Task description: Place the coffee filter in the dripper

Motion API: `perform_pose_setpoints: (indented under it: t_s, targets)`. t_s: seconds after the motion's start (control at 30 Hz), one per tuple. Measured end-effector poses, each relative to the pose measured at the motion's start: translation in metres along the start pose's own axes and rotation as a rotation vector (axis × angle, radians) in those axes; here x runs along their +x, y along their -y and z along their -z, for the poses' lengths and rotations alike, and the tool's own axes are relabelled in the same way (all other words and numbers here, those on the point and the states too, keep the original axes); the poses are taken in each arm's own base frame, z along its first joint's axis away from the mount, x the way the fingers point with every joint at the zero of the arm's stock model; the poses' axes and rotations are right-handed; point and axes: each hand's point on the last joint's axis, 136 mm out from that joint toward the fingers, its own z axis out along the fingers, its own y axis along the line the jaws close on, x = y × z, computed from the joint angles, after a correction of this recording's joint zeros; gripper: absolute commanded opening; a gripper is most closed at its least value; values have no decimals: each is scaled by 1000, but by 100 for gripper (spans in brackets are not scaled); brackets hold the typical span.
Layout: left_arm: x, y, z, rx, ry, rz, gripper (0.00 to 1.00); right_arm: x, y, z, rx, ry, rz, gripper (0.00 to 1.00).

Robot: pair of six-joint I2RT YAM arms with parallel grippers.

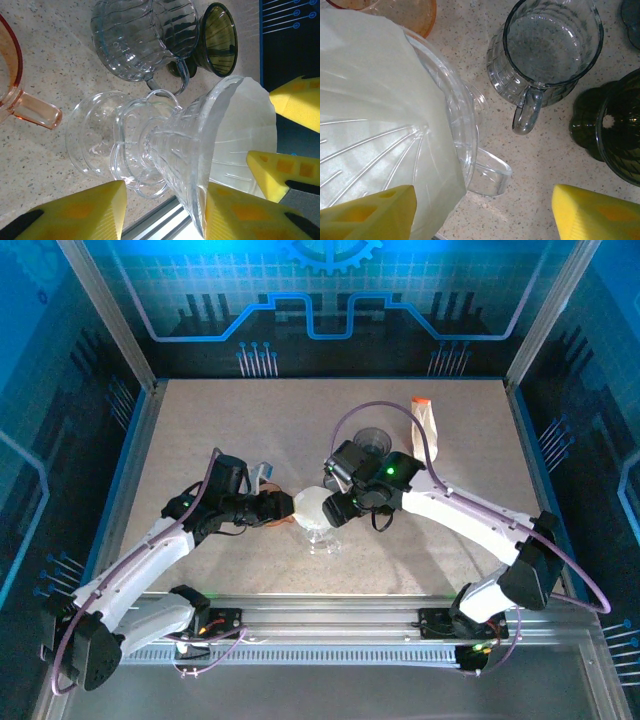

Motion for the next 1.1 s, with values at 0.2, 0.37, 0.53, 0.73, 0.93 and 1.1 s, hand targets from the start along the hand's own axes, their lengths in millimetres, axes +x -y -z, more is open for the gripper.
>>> perform_pose_setpoints:
  t_s: [0.2, 0.37, 0.53, 0.73, 0.93, 1.1]
  targets:
    - [0, 0, 0, 0, 0, 2, 48, -8, 0, 12, -18, 58, -8, 74]
    - [0, 0, 0, 0, 0, 2, 51, -20, 0, 37, -52, 165, -29, 74]
    - [0, 0, 0, 0, 0, 3, 54, -23, 6, 52, -52, 226, -54, 74]
    - [0, 1, 1, 4, 5, 0, 60, -25, 9, 51, -45, 241, -62, 73]
    - [-1, 6, 6, 18, 20, -12, 66, -21, 10, 48, -43, 234, -65, 74]
    - [-2, 8, 10, 24, 37, -21, 70, -20, 11, 50, -40, 238, -69, 73]
